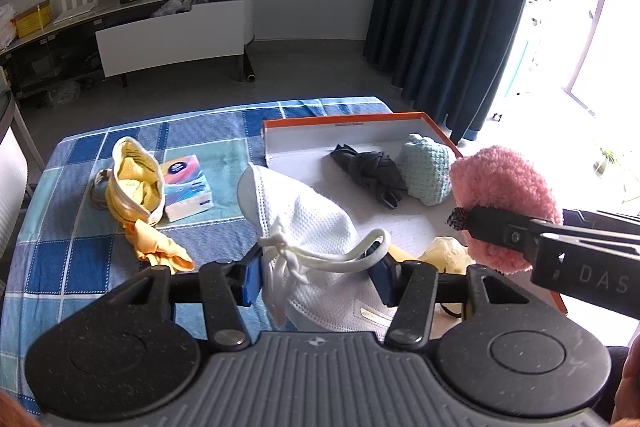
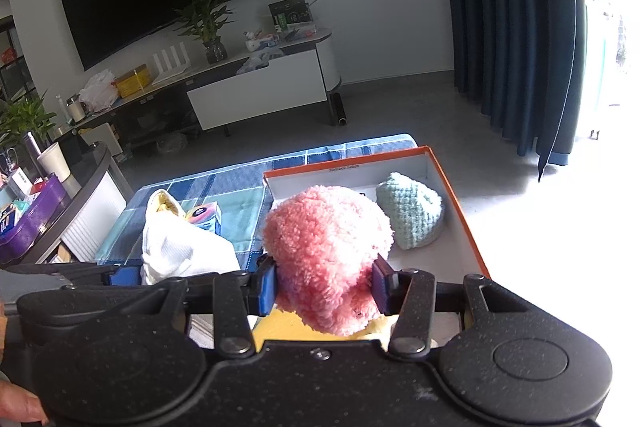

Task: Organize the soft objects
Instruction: 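Carry the white bag and pink fluffy hat with both tools over the box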

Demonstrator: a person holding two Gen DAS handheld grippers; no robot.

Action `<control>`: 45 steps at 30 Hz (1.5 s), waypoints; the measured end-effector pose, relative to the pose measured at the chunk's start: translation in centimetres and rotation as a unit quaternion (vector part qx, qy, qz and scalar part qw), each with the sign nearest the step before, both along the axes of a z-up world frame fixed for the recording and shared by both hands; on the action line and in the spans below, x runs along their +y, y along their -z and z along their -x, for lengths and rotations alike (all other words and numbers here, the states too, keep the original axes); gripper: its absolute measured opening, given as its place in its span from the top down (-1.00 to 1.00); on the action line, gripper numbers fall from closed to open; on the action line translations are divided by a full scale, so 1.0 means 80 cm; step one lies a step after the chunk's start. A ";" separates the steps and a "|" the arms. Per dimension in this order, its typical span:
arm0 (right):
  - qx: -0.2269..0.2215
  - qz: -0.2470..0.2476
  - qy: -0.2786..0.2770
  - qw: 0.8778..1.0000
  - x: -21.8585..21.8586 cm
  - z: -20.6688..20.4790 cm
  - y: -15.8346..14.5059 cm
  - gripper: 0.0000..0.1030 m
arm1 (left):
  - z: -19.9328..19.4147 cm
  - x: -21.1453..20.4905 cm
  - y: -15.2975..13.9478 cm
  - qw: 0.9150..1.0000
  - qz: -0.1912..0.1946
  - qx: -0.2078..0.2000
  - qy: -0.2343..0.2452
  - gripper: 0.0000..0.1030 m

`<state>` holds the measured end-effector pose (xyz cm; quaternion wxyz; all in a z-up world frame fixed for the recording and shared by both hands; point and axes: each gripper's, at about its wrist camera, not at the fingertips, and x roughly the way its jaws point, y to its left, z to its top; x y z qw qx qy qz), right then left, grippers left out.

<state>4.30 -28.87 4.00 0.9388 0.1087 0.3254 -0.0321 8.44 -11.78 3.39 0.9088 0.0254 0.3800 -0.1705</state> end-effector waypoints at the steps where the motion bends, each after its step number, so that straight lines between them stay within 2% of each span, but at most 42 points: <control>1: 0.000 0.000 0.001 1.000 -0.001 0.000 0.000 -0.09 | 0.000 -0.002 0.000 1.000 0.000 0.000 0.002 -0.05; 29: -0.001 0.000 0.024 1.000 -0.037 -0.017 -0.001 -0.11 | -0.023 -0.050 0.009 0.999 -0.009 0.001 0.035 -0.05; 45: 0.003 -0.002 0.028 1.000 -0.051 -0.034 0.005 -0.13 | -0.040 -0.062 0.015 0.999 -0.009 0.008 0.037 -0.05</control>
